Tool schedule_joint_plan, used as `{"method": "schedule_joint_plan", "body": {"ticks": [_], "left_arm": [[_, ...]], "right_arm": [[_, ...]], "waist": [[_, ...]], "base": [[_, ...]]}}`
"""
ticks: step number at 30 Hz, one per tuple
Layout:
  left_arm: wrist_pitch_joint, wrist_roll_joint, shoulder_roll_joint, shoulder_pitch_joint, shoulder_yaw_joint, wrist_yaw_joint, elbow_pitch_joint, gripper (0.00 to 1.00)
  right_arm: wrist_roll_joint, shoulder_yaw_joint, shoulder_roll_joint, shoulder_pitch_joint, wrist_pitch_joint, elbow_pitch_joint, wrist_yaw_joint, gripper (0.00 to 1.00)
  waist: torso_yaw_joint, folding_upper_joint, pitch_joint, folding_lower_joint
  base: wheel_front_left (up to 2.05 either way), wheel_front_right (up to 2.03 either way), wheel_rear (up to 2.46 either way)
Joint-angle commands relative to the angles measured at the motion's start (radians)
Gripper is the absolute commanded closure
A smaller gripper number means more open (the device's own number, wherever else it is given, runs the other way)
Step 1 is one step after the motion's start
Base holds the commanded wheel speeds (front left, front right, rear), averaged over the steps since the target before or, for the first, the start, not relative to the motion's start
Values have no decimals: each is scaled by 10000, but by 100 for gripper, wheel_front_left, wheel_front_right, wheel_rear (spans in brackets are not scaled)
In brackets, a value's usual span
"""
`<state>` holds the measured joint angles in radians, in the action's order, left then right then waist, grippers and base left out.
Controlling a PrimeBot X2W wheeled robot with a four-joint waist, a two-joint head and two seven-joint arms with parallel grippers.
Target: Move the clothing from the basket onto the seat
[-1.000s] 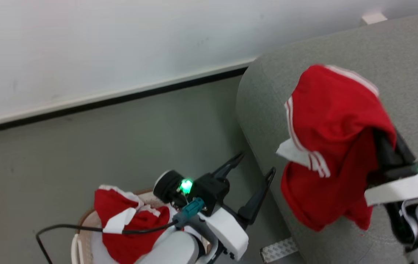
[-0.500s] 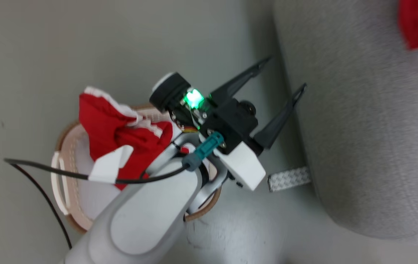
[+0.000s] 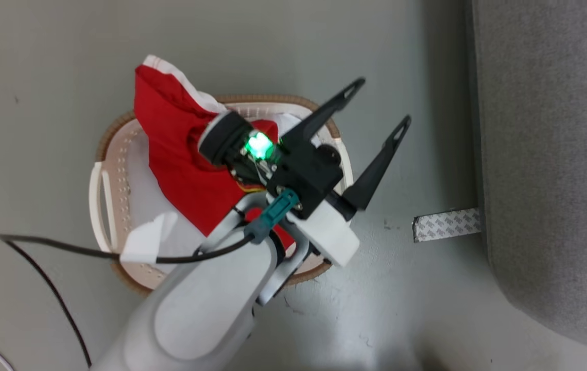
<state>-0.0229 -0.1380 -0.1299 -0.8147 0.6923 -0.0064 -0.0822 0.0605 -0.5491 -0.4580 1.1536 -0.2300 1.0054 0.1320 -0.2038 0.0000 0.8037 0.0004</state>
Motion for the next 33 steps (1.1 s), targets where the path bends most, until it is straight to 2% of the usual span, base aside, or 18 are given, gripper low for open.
{"method": "schedule_joint_plan", "body": {"ticks": [1,7,14,23,28,33], "left_arm": [[-187,-152,-31,269,14,57,-125,0],[-657,-616,15,1024,-206,326,-605,0],[-1342,-1225,66,1961,-536,606,-1178,0],[-2310,-2053,308,3553,-1193,1196,-2398,0],[-2411,-2095,153,4507,-1718,1598,-2658,0],[-2414,-1969,56,5588,-2559,1671,-2108,0]], "right_arm": [[-192,-319,282,-159,-193,289,-25,0],[-454,25,879,-1155,-356,128,-25,0],[191,1080,1612,-3067,-354,-1838,-25,0],[1028,2848,2059,-6752,-342,-4761,-25,0],[1273,3463,2549,-8276,-342,-5688,-25,0],[1352,4063,3147,-9608,-344,-6232,-25,0]], "waist": [[-95,0,-516,-4],[-194,0,-1946,-4],[-45,0,-3674,-4],[972,0,-6155,-4],[1565,0,-7138,-4],[2004,0,-7817,-4]], "base": [[0,0,0],[0,0,0],[0,0,0],[0,0,0],[0,0,0],[0,0,0]]}}
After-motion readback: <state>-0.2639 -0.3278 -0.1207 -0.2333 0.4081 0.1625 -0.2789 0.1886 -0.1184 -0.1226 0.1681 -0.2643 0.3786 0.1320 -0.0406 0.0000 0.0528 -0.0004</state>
